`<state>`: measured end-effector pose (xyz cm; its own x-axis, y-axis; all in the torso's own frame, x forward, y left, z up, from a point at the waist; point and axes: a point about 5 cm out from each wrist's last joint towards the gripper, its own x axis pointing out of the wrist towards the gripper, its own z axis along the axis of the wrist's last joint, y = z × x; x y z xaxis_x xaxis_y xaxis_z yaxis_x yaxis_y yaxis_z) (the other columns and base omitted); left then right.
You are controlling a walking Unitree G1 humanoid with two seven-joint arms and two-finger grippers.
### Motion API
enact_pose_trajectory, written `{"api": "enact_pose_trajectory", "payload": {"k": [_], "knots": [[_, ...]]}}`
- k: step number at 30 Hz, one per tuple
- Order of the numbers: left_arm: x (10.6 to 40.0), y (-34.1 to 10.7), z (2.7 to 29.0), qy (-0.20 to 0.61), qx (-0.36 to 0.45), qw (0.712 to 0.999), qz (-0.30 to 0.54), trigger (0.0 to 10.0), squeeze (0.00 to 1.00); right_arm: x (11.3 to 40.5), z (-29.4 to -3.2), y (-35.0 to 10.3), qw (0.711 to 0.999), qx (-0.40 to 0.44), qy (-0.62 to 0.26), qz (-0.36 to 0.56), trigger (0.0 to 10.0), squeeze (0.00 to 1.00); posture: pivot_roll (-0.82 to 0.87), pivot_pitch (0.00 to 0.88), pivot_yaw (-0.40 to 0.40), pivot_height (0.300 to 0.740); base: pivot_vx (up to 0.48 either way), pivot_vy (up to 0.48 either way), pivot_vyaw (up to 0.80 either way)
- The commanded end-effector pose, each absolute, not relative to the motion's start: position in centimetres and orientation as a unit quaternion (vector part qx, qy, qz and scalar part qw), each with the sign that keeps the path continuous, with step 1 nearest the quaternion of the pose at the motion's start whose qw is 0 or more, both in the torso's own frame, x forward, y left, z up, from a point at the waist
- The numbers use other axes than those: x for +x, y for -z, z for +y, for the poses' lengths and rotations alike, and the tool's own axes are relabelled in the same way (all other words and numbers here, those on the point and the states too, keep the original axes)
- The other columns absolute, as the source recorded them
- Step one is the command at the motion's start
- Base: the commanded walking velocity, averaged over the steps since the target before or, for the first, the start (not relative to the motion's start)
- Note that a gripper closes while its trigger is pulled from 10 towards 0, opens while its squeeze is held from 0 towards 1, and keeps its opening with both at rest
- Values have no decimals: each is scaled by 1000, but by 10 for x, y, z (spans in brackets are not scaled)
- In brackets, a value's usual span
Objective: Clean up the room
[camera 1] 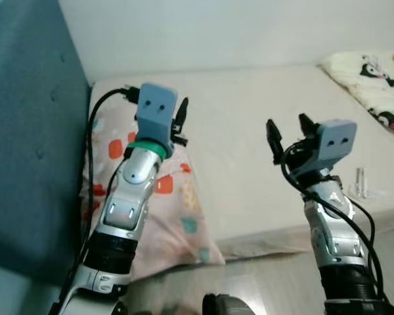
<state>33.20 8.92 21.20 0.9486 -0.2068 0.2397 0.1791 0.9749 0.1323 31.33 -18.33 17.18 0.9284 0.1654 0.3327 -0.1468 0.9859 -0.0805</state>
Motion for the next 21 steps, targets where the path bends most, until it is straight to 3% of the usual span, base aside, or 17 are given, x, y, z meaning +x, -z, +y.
{"api": "enact_pose_trajectory", "payload": {"k": [1, 4, 14, 21], "knots": [[332, -207, 88, 99, 60, 987, -114, 10000, 0, 312, -186, -166, 984, -26, -75, -157, 10000, 0, -121, 0, 3, 740, 0, -240, 756], [332, -206, 88, 99, 60, 987, -114, 10000, 0, 312, -186, -166, 984, -25, -76, -156, 10000, 0, -122, 0, 4, 740, 0, -286, 756], [332, -206, 88, 100, 65, 986, -113, 10000, 0, 311, -184, -167, 984, -11, -78, -160, 10000, 0, -121, 0, 6, 740, 0, -407, 0], [332, -206, 87, 101, 64, 987, -111, 10000, 0, 311, -184, -166, 984, -9, -80, -160, 10000, 0, -121, 0, 7, 740, 0, 0, 0]]}}
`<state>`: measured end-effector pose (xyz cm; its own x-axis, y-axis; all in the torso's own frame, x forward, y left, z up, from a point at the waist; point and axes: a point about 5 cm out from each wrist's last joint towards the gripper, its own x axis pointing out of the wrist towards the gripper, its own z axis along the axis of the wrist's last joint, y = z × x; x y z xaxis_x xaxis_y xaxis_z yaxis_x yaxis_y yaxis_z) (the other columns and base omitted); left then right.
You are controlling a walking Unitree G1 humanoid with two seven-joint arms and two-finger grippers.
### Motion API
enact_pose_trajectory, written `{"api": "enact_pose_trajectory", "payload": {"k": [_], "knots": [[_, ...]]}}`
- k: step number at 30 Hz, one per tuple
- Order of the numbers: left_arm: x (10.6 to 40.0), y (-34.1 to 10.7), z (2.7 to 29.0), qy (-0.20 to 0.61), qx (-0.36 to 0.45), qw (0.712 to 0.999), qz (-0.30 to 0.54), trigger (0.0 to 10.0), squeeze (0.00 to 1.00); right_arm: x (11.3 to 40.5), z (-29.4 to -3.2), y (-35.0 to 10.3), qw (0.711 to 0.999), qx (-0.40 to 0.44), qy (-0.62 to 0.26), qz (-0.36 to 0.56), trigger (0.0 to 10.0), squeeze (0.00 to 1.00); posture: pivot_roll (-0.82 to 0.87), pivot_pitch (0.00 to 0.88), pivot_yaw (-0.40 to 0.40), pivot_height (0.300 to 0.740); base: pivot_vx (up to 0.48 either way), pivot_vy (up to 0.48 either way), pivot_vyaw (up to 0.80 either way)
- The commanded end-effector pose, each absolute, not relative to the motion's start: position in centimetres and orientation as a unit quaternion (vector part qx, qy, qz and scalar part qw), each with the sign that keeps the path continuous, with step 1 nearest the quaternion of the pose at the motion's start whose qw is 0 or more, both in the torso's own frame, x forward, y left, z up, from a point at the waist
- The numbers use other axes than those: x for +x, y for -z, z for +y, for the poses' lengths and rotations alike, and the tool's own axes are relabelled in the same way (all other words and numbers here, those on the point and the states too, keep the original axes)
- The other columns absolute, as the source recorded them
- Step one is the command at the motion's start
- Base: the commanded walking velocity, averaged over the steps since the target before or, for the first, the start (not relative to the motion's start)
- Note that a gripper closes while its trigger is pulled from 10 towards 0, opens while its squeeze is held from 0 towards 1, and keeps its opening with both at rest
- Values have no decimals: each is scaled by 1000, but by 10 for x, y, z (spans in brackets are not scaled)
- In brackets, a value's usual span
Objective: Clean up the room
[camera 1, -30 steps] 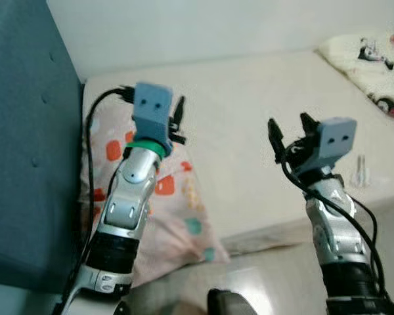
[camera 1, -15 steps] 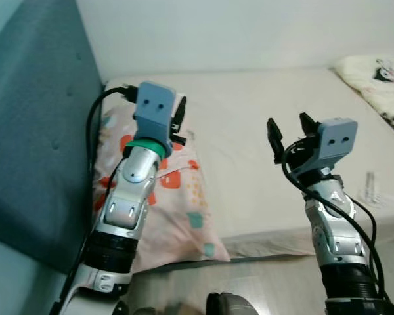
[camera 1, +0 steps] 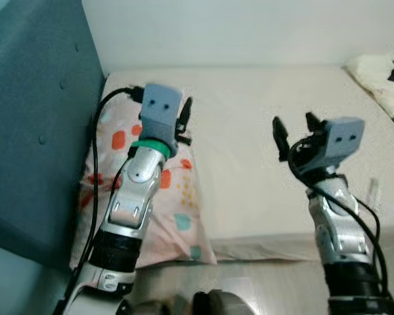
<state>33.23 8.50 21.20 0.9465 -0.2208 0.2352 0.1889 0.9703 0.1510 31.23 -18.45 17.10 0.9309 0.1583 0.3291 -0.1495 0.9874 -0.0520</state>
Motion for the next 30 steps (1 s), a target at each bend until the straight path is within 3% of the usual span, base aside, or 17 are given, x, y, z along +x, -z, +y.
{"api": "enact_pose_trajectory", "payload": {"k": [1, 24, 30], "knots": [[332, -206, 87, 101, 64, 987, -111, 10000, 0, 311, -184, -166, 984, -9, -80, -160, 10000, 0, -121, 0, 7, 740, 0, 0, 0], [331, -205, 85, 113, 72, 985, -112, 10000, 0, 309, -181, -164, 984, -8, -91, -155, 10000, 0, -120, 0, 10, 740, 0, 0, 0], [331, -204, 85, 113, 72, 985, -112, 10000, 0, 308, -181, -164, 984, -9, -92, -154, 10000, 0, -120, 0, 9, 740, 0, -396, 0]]}}
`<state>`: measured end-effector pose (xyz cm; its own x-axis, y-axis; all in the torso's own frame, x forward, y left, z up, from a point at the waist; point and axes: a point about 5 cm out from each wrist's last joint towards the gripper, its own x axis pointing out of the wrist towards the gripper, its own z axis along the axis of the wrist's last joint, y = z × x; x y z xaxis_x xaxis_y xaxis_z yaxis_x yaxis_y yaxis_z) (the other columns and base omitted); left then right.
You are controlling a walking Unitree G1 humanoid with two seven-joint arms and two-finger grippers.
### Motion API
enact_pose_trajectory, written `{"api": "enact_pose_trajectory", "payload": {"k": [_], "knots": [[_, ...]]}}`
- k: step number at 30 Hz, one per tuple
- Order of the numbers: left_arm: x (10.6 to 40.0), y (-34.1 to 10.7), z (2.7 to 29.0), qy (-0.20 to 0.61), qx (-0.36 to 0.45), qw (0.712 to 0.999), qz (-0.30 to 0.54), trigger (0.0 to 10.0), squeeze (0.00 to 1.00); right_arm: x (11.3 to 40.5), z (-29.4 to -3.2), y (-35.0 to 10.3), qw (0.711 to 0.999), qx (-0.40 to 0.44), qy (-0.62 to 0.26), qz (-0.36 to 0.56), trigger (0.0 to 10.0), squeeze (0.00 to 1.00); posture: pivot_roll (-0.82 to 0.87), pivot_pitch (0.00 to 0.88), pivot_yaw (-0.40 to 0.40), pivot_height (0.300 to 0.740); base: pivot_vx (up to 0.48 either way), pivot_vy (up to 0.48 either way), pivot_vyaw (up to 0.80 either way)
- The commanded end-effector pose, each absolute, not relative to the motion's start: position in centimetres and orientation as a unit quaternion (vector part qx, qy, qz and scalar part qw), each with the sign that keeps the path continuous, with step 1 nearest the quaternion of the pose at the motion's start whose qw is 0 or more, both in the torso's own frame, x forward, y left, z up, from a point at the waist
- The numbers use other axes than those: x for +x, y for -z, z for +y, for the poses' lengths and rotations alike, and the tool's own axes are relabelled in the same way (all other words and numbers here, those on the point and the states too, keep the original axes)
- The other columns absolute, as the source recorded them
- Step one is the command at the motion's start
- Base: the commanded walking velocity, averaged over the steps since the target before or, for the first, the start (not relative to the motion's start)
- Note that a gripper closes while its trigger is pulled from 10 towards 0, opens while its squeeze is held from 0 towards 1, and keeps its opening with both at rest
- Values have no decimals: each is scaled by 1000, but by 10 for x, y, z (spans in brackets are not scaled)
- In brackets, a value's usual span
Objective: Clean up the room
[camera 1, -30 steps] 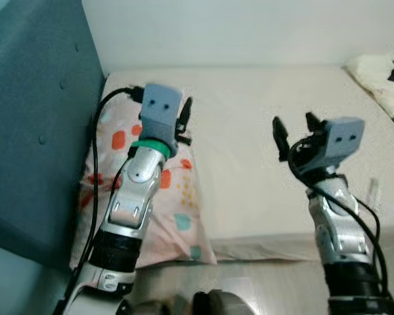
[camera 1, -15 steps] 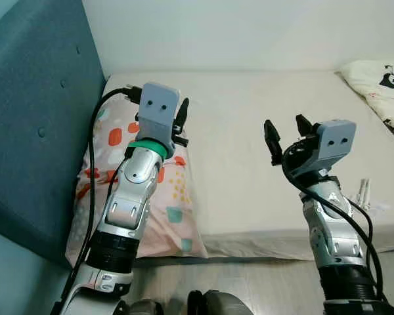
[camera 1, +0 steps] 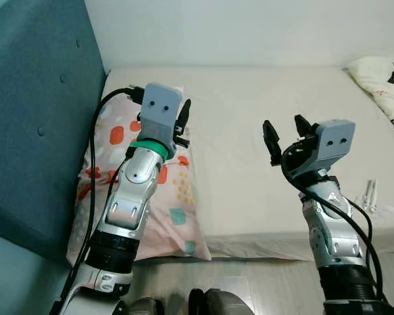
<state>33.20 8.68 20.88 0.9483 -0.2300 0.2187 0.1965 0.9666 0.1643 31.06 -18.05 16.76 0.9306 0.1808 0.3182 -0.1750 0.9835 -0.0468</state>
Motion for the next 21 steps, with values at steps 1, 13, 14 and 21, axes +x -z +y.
{"api": "enact_pose_trajectory", "payload": {"k": [1, 13, 14, 21], "knots": [[331, -204, 85, 113, 72, 985, -112, 10000, 0, 308, -181, -164, 984, -9, -91, -153, 10000, 0, -121, 0, 9, 740, 0, -442, 0], [331, -204, 86, 111, 69, 985, -110, 10000, 0, 308, -181, -163, 984, -8, -90, -152, 10000, 0, -122, 0, 11, 740, 0, -445, 0], [331, -204, 86, 111, 69, 985, -110, 10000, 0, 308, -181, -163, 984, -8, -90, -152, 10000, 0, -122, 0, 11, 740, 0, -442, 0], [332, -203, 86, 110, 71, 986, -106, 10000, 0, 308, -181, -163, 984, -7, -91, -151, 10000, 0, -122, 0, 11, 740, 0, -345, 0]]}}
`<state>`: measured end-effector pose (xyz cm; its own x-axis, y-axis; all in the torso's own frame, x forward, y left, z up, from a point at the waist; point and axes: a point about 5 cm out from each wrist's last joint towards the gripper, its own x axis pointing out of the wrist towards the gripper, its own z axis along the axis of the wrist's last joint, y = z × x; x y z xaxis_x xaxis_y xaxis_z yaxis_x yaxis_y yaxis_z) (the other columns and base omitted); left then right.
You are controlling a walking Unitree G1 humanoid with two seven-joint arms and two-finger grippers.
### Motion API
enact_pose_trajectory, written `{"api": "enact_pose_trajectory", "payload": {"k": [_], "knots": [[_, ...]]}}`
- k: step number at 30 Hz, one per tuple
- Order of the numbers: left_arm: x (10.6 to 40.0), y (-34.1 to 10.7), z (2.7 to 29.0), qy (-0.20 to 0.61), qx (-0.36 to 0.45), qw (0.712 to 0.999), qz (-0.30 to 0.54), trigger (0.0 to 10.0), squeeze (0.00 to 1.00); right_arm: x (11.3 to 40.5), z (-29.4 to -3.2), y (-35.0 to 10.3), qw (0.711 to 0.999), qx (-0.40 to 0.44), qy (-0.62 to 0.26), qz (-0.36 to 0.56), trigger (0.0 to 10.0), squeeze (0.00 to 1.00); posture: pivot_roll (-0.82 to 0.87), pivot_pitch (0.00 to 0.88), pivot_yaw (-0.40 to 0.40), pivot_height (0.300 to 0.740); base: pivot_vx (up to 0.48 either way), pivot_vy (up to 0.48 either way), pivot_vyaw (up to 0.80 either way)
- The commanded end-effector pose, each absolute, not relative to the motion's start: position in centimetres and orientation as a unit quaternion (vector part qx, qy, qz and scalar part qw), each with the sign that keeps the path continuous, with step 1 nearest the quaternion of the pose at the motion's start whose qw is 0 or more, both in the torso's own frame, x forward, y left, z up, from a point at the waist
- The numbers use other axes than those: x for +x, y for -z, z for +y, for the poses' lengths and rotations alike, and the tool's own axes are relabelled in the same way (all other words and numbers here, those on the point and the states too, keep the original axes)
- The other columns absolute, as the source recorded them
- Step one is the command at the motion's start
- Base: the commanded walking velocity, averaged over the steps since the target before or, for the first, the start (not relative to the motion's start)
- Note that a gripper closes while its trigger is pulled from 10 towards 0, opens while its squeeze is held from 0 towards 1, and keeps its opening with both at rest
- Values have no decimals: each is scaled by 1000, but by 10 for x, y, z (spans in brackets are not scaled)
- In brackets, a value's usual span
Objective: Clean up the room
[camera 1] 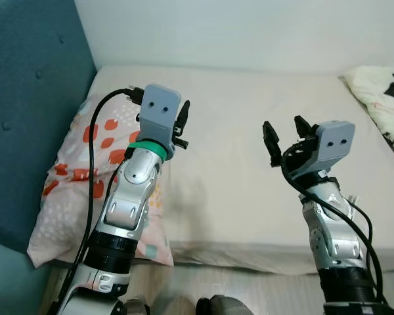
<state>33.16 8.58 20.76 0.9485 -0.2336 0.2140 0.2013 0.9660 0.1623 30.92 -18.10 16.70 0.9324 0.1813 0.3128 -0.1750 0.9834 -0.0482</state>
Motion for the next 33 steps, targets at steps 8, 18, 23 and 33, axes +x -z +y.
{"api": "enact_pose_trajectory", "payload": {"k": [8, 18, 23, 33], "knots": [[333, -200, 86, 110, 80, 986, -96, 10000, 0, 308, -180, -163, 984, -2, -93, -151, 10000, 0, -122, 0, 12, 740, 0, 0, 0], [333, -198, 87, 110, 78, 986, -94, 10000, 0, 307, -177, -161, 985, -5, -96, -146, 10000, 0, -122, 0, 12, 740, 0, 0, 0], [334, -181, 90, 106, 84, 988, -69, 10000, 0, 307, -175, -148, 987, -5, -98, -125, 10000, 0, -120, 0, 10, 740, 0, 0, 0], [322, -81, 117, 82, 120, 984, 105, 10000, 0, 294, -159, -82, 989, -16, -147, -2, 10000, 0, -107, 3, 1, 740, 0, 0, 0]]}}
